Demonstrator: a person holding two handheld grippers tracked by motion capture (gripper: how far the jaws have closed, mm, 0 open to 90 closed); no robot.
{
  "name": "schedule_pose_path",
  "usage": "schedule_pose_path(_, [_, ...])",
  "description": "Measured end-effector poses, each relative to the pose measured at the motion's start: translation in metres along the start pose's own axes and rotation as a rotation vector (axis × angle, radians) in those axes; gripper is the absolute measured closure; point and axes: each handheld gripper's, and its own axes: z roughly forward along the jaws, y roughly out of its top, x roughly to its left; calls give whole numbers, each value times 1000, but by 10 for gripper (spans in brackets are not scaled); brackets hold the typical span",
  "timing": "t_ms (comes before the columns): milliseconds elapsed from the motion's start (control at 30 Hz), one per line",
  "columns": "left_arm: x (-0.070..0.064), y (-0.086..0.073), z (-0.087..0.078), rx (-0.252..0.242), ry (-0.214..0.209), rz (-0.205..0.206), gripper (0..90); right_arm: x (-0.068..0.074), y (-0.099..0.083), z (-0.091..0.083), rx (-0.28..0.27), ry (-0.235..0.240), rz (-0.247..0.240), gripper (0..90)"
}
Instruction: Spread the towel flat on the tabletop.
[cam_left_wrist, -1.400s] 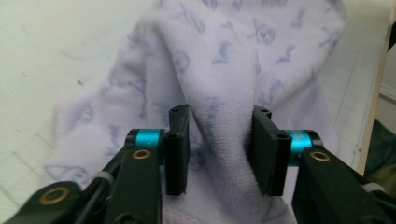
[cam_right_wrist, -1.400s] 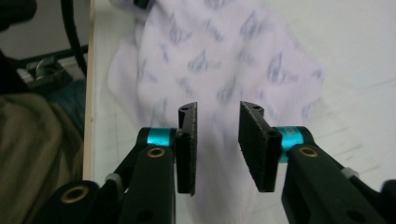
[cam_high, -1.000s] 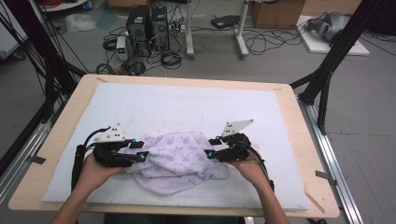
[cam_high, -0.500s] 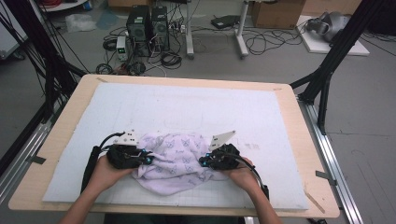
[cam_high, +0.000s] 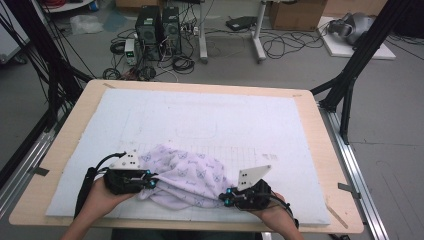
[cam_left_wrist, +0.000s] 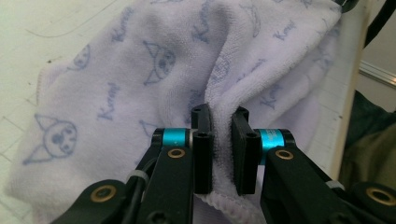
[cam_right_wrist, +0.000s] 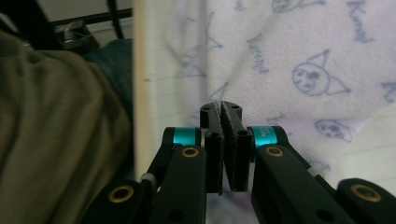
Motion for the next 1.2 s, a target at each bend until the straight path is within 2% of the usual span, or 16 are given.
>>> schedule_pose_path(67, [-1, 0, -5, -14, -3, 6, 775, 5, 4, -2, 5, 20, -14, 872])
schedule_pose_path(100, [-1, 1, -8, -23, 1, 3, 751, 5, 6, -3, 1, 26, -18, 834])
schedule_pose_path(167, [1, 3, -14, -45, 17, -4, 697, 2, 10, -8, -22, 18, -9, 774])
schedule_pose_path(233, [5, 7, -18, -61, 22, -11, 680, -5, 15, -13, -46, -14, -5, 739])
schedule_pose_path(367, [14, 15, -20, -95, 38, -28, 647, -28, 22, -16, -69, -85, 19, 722])
schedule_pose_path(500, [22, 25, -29, -145, 64, -31, 622, -55, 22, -8, -82, -149, 67, 680])
schedule_pose_path(600, [27, 31, -32, -156, 80, -40, 609, -68, 22, -1, -87, -183, 96, 624])
schedule_pose_path(700, [34, 32, -23, -121, 93, -53, 599, -77, 21, 4, -94, -185, 126, 560])
schedule_pose_path(833, [41, 25, 4, -56, 94, -72, 591, -87, 14, 20, -14, -160, 169, 549])
schedule_pose_path(900, [44, 20, 18, -26, 86, -89, 591, -88, 10, 28, 25, -142, 182, 558])
schedule_pose_path(967, [46, 13, 31, 9, 79, -108, 591, -86, 8, 35, 72, -138, 172, 583])
schedule_pose_path(1033, [47, 7, 43, 60, 70, -119, 612, -83, 9, 37, 86, -158, 152, 636])
schedule_pose_path(1167, [44, 2, 48, 63, 80, -109, 736, -79, 9, 37, 83, -159, 130, 802])
schedule_pose_path(1200, [44, 3, 47, 67, 83, -103, 773, -77, 7, 37, 71, -154, 124, 812])
